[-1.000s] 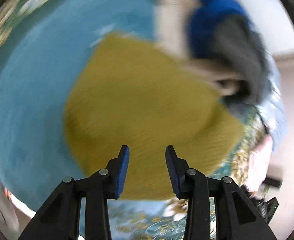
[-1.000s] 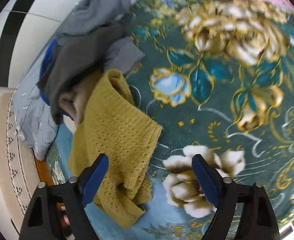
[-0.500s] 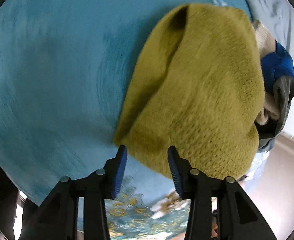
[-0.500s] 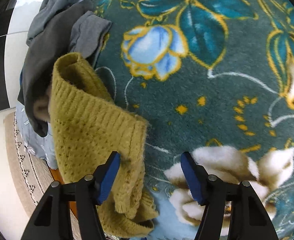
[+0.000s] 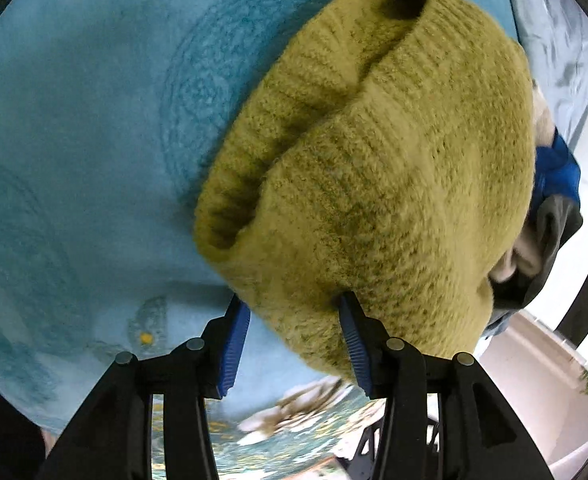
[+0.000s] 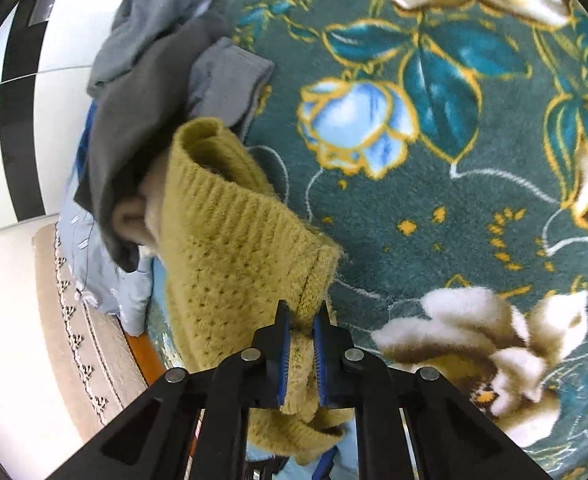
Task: Fold clothes
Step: 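Grasp the sweater edge with the right tool while the left tool holds another edge, then lift the sweater with both tools and shake it open above the sheet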
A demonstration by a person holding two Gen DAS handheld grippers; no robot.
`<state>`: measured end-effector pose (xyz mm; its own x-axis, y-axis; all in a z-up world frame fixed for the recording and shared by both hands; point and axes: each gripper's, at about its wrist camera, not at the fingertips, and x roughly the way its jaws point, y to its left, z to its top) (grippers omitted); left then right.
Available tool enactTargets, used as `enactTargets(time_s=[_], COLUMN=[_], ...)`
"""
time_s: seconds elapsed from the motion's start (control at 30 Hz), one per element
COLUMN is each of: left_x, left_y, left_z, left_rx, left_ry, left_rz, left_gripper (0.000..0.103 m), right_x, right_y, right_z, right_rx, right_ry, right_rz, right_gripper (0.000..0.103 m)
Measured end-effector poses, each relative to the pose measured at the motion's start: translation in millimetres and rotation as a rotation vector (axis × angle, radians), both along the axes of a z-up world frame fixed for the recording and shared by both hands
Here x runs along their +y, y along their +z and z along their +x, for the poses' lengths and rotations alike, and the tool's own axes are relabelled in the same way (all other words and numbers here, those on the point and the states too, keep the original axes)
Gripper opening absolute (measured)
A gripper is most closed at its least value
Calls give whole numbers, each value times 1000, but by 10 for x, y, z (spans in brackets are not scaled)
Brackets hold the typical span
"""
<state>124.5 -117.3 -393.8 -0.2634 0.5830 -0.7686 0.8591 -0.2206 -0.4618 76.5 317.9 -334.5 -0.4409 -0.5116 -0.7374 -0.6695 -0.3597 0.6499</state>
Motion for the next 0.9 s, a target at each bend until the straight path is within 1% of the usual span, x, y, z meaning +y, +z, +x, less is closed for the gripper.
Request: enactTargets(time_s=[0.07, 0.13, 0.17, 0.2, 0.27, 0.33, 0.5, 0.57, 0.63, 0.67, 0.7, 0.77, 0.8, 0.9], left_x=[-5, -21, -43, -65, -120, -208, -635, -848, -1143, -1200, -1210, -1130, -1077, -1005], left_y=[-4, 9, 28, 48, 107, 239, 791, 1028, 1175, 1234, 1324, 1598, 1778, 2153], left_z=[-34, -75, -105, -134, -202, -302, -595, -730, -1068, -1036, -1011, -1032, -1122, -1309], left_rx=[-6, -13, -15, -18, -19, -1, 135, 187, 234, 249, 266, 301, 322, 400], left_ry=[-1, -12, -20, -29, -52, -93, -175, -187, -189, -194, -200, -211, -214, -220], left_rz=[-11, -23, -23, -24, -28, -45, -126, -160, -175, -183, -191, -204, -208, -225], left_gripper=[45, 29, 17, 12, 10, 9, 8, 8, 8, 8, 8, 8, 8, 8], right_x=[40, 92, 115, 139, 150, 135, 65, 51, -22, -73, -118, -188, -217, -287], right_y=[18, 24, 36, 36, 84, 192, 584, 752, 904, 981, 1067, 1264, 1385, 1809], right_z=[12, 26, 39, 8, -9, 28, 24, 40, -34, -88, -160, -324, -413, -673], right_rx=[-5, -14, -16, -17, -14, 2, 83, 116, 151, 169, 189, 234, 262, 355], right_ry=[0, -5, -8, -9, -6, 3, 38, 56, 78, 89, 98, 102, 104, 118], right_rz=[11, 18, 19, 21, 20, 15, -6, -26, -41, -47, -51, -58, -60, -53], right_gripper=[11, 11, 11, 11, 11, 11, 11, 10, 10, 10, 10, 10, 10, 10])
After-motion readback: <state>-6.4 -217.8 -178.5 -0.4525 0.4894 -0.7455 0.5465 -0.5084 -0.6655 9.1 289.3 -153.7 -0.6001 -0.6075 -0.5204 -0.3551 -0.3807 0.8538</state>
